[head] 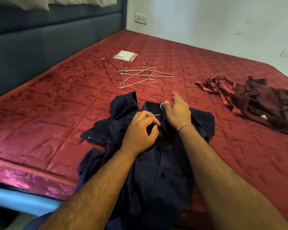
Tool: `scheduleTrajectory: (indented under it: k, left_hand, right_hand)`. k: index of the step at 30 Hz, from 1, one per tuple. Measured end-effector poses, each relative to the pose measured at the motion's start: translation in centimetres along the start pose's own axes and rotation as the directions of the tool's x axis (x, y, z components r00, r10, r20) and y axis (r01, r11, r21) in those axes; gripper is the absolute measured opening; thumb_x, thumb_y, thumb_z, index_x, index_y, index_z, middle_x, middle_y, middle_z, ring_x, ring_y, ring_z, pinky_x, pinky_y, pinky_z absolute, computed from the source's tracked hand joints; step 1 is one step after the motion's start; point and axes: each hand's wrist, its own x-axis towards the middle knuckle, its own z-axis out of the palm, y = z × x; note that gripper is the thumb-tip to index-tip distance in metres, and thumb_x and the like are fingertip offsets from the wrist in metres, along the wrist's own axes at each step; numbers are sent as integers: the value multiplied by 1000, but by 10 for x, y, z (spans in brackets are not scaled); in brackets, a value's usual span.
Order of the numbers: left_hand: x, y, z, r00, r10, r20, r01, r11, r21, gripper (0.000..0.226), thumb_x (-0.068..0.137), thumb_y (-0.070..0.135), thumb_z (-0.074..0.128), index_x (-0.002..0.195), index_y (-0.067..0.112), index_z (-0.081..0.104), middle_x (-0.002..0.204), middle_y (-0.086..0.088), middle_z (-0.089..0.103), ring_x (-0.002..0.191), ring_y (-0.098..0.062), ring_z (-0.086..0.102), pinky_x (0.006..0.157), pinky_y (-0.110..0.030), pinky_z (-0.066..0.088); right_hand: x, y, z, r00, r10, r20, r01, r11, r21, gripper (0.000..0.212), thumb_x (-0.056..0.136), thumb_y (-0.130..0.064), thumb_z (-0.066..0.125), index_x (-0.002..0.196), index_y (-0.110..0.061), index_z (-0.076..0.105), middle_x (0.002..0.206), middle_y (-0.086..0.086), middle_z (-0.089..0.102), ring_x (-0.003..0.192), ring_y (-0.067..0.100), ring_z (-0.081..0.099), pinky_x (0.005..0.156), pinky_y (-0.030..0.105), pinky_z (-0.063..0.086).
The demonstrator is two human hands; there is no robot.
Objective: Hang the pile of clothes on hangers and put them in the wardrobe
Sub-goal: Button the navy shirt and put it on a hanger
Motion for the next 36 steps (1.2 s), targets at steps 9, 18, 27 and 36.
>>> scheduleTrajectory:
  k: [9, 18, 27, 36]
  left_hand:
    - [36, 25, -30, 923, -318, -218, 362, 909, 208, 52, 97, 47, 53, 139, 18, 57, 140, -5, 59, 132, -28, 51, 109, -47, 39]
    - [216, 160, -92, 995, -28, -98, 37, 995, 94, 18, 90, 36, 65, 91, 22, 77, 89, 6, 73, 84, -18, 67, 78, -38, 55]
    - [475, 455, -212, 974, 213, 81, -225, 954, 197, 20, 94, 37, 67, 85, 19, 73, 84, 4, 72, 81, -20, 66, 74, -33, 51]
    - [562, 627, -291, 819, 287, 497, -367, 928, 70, 28, 99, 43, 60, 80, 23, 65, 77, 6, 64, 76, -15, 61, 67, -33, 46]
  right_hand:
    - [-12, -7, -65, 993, -108, 44, 90, 952, 294, 18, 92, -7, 71, 82, -21, 76, 63, -13, 68, 55, 0, 59, 61, 23, 52]
    - [32, -93, -240, 911, -252, -326, 314, 937, 153, 7, 84, -17, 83, 84, -23, 80, 104, -7, 70, 97, 6, 65, 90, 18, 49]
    - [96, -286, -549, 737, -428, -523, 410, 898, -158, 6, 86, -19, 78, 84, -24, 74, 110, -9, 63, 108, 14, 57, 95, 29, 46]
    - [97, -422, -726, 722, -351, -596, 323, 933, -158, 6, 84, -23, 80, 82, -25, 75, 113, -10, 62, 113, 10, 58, 97, 36, 50]
